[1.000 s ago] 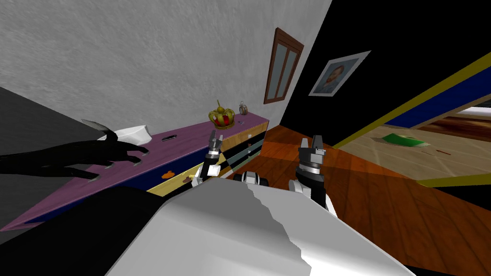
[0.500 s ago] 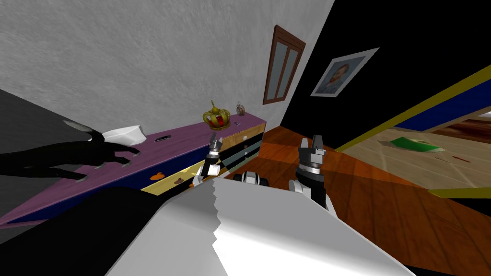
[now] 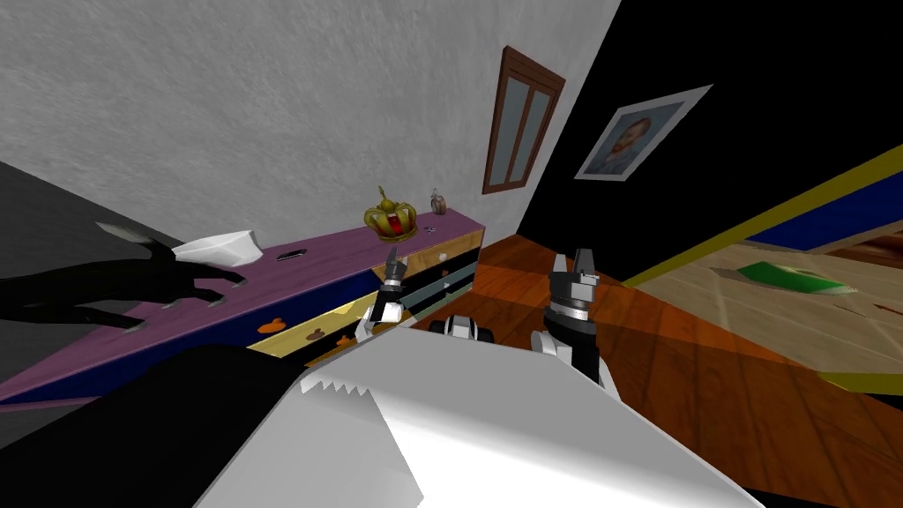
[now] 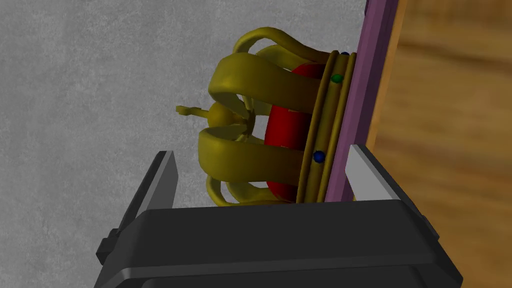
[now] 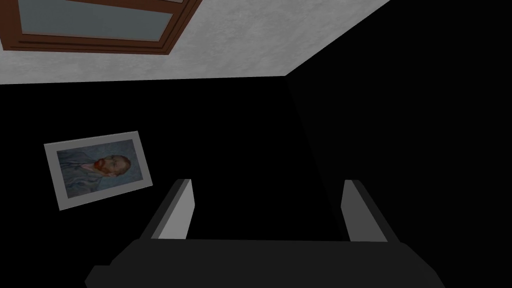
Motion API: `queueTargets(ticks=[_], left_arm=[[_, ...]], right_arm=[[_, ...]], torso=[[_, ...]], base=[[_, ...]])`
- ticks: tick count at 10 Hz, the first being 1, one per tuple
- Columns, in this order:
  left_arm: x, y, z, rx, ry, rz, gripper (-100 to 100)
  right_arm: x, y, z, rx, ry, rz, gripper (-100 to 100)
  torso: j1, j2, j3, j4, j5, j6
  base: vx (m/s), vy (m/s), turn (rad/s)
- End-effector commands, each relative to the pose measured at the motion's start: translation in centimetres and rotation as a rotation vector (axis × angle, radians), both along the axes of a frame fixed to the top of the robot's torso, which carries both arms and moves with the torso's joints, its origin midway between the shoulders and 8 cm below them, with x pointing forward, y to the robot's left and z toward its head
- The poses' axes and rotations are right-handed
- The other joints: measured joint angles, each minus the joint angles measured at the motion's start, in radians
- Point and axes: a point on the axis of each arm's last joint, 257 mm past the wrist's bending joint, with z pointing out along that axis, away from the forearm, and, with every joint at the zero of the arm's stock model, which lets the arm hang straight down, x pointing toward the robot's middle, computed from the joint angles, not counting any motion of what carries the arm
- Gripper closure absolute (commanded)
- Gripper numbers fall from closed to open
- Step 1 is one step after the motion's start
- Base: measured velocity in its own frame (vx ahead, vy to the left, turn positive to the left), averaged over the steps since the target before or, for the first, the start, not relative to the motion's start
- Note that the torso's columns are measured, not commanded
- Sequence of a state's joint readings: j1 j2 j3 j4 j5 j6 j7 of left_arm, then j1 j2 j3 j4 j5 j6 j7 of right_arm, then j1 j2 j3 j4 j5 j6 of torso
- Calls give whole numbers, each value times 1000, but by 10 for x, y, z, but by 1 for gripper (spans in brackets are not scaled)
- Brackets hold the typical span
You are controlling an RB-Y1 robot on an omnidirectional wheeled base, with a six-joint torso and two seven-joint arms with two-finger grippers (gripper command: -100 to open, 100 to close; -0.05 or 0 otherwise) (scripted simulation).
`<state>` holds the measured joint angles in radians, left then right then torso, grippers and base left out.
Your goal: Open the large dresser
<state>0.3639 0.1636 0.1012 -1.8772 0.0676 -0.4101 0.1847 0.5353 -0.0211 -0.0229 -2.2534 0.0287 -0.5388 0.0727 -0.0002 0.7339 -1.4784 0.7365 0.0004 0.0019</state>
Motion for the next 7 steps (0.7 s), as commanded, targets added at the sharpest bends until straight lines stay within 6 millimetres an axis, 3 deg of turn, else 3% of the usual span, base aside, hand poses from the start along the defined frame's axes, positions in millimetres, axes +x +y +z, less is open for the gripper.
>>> queueTargets(ticks=[1, 7], left_arm=[[4, 15, -22, -21, 47, 25, -100], [8, 50, -81, -111, 153, 99, -100]], right_arm=[[0, 0, 0, 0, 0, 0, 0], [0, 0, 0, 0, 0, 0, 0]], torso=[[0, 0, 0, 0, 0, -1], [-1, 5, 3, 2, -1, -2]], base=[[81, -173, 88], [95, -191, 68]])
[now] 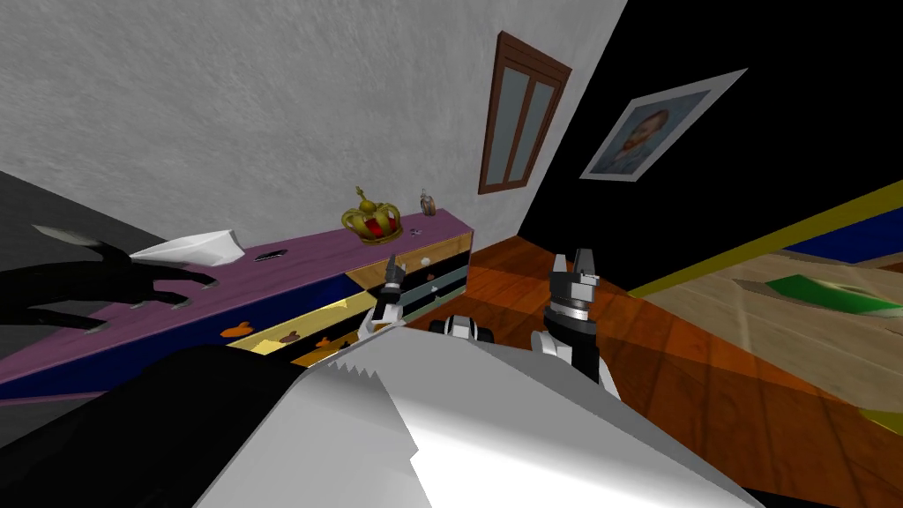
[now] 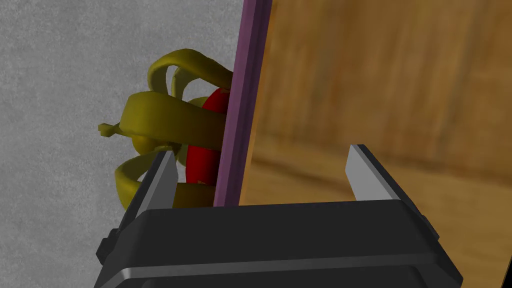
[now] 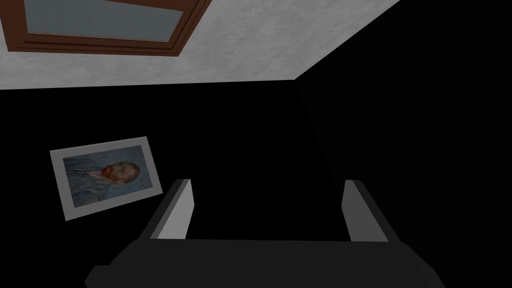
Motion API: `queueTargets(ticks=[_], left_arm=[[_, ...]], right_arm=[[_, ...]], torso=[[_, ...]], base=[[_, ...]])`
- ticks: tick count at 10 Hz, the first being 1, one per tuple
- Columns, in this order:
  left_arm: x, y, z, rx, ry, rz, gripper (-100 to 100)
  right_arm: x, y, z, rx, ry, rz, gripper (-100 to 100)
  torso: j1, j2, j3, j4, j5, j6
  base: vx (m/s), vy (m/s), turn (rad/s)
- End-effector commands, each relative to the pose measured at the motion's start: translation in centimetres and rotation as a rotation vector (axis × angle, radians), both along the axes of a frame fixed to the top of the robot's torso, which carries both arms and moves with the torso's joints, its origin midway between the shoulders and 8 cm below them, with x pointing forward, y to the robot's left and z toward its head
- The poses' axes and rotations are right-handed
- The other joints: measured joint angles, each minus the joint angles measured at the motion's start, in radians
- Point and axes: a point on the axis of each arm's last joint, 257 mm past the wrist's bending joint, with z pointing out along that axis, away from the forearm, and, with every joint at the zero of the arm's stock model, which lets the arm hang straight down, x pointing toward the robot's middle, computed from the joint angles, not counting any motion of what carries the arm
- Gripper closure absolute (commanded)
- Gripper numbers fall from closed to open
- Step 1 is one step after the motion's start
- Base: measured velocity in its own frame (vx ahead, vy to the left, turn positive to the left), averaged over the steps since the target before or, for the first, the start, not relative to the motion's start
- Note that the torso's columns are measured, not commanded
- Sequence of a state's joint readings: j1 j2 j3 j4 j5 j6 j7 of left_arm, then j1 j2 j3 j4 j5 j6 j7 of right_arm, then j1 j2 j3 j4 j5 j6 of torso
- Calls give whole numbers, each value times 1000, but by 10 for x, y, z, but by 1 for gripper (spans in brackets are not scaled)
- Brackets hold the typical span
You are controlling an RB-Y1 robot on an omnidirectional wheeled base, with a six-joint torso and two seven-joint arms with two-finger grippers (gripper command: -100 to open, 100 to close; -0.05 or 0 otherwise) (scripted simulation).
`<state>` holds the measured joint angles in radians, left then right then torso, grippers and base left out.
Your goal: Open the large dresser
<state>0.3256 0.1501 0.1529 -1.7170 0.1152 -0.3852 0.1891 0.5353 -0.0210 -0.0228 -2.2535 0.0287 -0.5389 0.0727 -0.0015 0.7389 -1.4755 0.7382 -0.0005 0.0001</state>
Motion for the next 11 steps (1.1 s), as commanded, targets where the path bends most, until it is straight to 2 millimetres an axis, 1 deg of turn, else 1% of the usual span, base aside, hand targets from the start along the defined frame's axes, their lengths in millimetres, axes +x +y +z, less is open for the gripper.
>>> queueTargets(ticks=[1, 4, 7, 9, 10, 11], left_arm=[[0, 13, -28, -53, 46, 37, -100], [-2, 19, -60, -132, 88, 79, -100], [-4, 11, -87, -226, 115, 113, -100], [-5, 4, -96, -269, 121, 124, -100], [-6, 6, -94, -256, 119, 121, -100], [2, 23, -94, -252, 115, 160, -100]], right_arm=[[0, 0, 0, 0, 0, 0, 0], [0, 0, 0, 0, 0, 0, 0], [0, 0, 0, 0, 0, 0, 0], [0, 0, 0, 0, 0, 0, 0], [0, 0, 0, 0, 0, 0, 0], [0, 0, 0, 0, 0, 0, 0]], torso=[[1, -1, -1, 0, 0, 0], [3, -1, 0, 0, 1, 0], [3, 0, 0, 0, 1, 0], [3, 1, 0, 0, 1, 0], [3, 1, 0, 0, 1, 0], [4, 0, 0, 0, 1, 0]], base=[[91, -195, 73], [81, -181, 60], [62, -115, 44], [25, -63, 22], [8, -20, 2], [-56, 19, -278]])
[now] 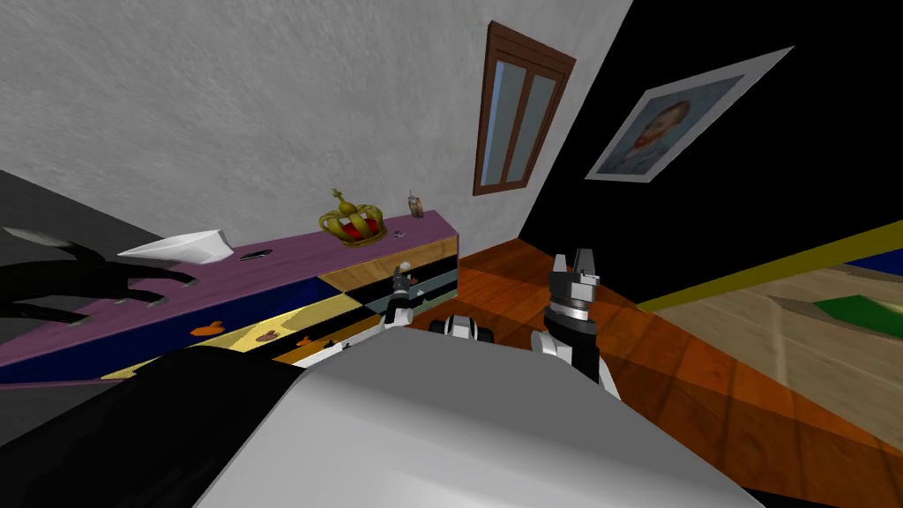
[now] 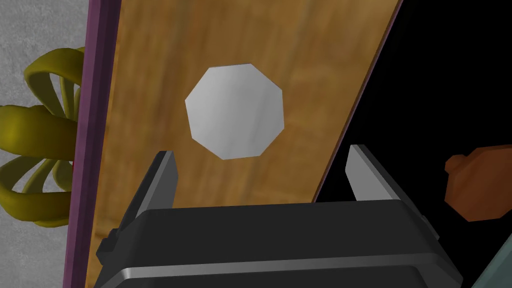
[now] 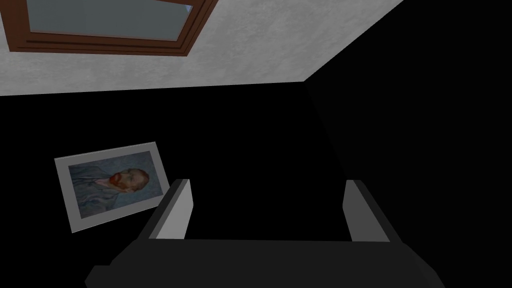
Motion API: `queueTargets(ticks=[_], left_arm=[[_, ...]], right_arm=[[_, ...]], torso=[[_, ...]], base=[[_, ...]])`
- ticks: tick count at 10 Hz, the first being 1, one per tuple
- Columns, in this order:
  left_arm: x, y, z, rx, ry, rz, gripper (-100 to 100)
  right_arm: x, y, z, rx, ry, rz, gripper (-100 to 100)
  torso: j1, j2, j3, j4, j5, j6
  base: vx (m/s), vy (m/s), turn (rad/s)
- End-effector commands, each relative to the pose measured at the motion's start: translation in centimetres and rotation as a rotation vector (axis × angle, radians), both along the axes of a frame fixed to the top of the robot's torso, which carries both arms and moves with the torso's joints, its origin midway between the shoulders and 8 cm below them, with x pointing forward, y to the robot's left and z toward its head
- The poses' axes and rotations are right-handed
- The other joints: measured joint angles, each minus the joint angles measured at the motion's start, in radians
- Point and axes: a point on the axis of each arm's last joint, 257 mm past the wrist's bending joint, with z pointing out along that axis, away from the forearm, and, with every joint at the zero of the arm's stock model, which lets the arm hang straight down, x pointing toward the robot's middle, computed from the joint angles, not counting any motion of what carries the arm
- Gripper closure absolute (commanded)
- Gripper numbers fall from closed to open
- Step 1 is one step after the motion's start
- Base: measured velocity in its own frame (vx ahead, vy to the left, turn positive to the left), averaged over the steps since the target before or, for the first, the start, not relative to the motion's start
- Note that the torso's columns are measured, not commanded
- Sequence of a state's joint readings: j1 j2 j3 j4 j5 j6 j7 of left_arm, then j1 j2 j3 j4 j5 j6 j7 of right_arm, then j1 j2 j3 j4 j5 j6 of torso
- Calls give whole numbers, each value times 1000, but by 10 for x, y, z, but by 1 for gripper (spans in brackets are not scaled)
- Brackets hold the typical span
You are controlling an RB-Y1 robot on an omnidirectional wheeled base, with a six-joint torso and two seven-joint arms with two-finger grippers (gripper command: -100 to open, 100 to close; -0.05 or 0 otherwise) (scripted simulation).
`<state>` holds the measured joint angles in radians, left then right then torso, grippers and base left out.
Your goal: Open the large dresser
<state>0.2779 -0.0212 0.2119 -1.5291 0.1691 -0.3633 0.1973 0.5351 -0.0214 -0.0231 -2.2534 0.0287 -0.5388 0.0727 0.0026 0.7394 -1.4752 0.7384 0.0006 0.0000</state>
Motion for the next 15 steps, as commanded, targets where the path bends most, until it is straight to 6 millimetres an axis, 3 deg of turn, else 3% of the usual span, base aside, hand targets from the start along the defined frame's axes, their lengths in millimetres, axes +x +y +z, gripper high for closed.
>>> queueTargets(ticks=[1, 4, 5, 9, 10, 11, 15], left_arm=[[12, 27, 3, 12, 0, 59, -100], [19, 56, 4, 15, 3, 125, -100], [20, 55, 6, 15, 0, 124, -100], [31, 87, 8, 3, 0, 203, -100], [31, 82, 8, 4, -1, 190, -100], [26, 72, 7, 11, 0, 164, 100], [17, 47, 5, 15, 0, 103, 100]], right_arm=[[0, 0, 0, 0, 0, 0, 0], [0, 0, 0, 0, 0, 0, 0], [0, 0, 0, 0, 0, 0, 0], [0, 0, 0, 0, 0, 0, 0], [0, 0, 0, 0, 0, 0, 0], [0, 0, 0, 0, 0, 0, 0], [0, 0, 0, 0, 0, 0, 0]], torso=[[1, 2, 1, 1, 0, 1], [-2, -2, -1, -1, 0, 0], [-3, -4, -2, -1, -1, 0], [-2, 0, 0, 0, 0, 0], [-2, 0, 0, 0, 0, 0], [-3, -3, -1, -1, -1, -1], [-2, -4, -2, -2, 1, 3]], base=[[-116, 34, -321], [-109, 20, -202], [-56, 8, -56], [-73, 8, -187], [-40, 3, -38], [55, -7, 310], [79, -12, 163]])
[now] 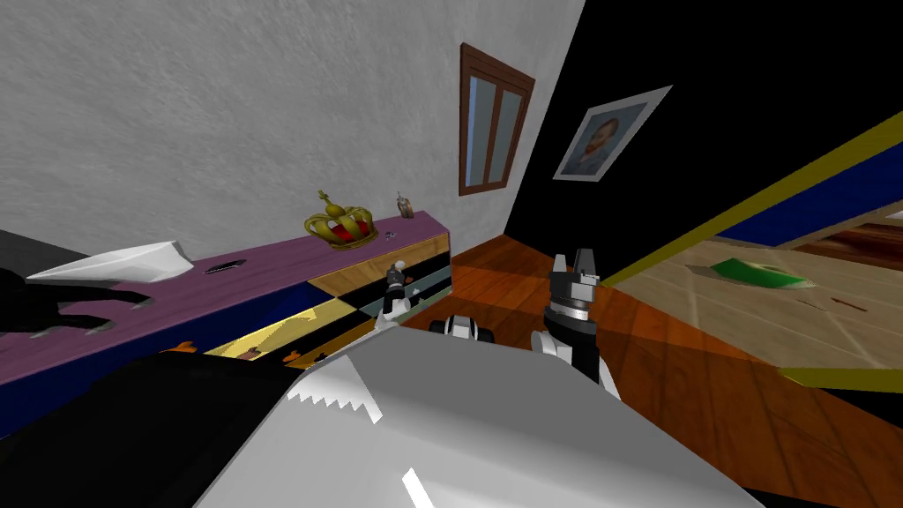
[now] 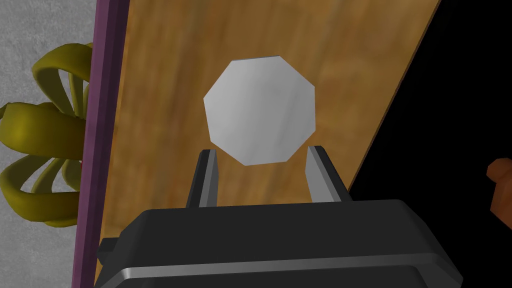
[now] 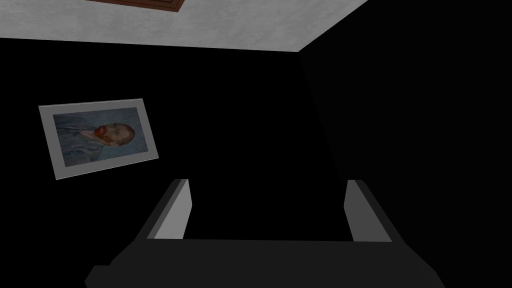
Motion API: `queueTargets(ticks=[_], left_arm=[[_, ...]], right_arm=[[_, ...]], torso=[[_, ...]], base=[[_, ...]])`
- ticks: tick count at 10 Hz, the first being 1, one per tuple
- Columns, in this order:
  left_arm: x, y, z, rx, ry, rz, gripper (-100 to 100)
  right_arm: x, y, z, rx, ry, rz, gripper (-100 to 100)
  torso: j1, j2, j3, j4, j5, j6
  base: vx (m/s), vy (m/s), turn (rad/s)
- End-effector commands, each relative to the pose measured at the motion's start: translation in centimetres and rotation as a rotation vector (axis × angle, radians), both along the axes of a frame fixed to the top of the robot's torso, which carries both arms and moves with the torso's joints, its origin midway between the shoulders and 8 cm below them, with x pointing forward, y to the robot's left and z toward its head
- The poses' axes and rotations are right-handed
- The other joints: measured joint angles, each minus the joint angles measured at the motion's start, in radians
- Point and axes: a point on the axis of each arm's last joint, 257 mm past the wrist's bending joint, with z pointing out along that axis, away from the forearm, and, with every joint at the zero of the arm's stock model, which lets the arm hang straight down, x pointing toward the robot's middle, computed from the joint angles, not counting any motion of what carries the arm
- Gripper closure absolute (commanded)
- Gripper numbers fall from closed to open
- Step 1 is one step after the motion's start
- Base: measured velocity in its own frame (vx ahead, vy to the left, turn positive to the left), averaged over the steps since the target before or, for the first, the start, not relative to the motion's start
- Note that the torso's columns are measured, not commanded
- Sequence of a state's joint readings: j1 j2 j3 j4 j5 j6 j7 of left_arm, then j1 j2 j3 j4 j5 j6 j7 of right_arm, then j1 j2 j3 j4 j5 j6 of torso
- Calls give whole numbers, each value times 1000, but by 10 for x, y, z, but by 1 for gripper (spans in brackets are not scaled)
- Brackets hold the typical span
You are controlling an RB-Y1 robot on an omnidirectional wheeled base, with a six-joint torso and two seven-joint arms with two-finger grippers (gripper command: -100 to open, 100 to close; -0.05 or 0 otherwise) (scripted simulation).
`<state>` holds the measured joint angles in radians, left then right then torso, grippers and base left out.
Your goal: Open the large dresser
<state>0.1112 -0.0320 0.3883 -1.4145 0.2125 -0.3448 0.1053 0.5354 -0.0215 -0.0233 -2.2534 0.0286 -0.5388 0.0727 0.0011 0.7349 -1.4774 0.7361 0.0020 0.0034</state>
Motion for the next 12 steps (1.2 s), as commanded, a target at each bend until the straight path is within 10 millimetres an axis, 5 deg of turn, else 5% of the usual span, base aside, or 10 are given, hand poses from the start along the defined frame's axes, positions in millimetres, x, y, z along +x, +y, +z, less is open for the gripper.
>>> queueTargets(ticks=[1, 5, 12], left_arm=[[-6, -22, -4, -3, 4, -55, 100], [-21, -60, -8, -17, 5, -138, 100], [-5, -7, 3, -9, 4, -39, 100]], right_arm=[[0, 0, 0, 0, 0, 0, 0], [0, 0, 0, 0, 0, 0, 0], [0, 0, 0, 0, -1, 0, 0]], torso=[[1, 0, 0, -1, 0, -2], [2, 0, 0, -2, 1, -3], [-6, 0, 0, 1, -2, 2]], base=[[79, 3, 216], [99, -18, 213], [-131, -62, -139]])
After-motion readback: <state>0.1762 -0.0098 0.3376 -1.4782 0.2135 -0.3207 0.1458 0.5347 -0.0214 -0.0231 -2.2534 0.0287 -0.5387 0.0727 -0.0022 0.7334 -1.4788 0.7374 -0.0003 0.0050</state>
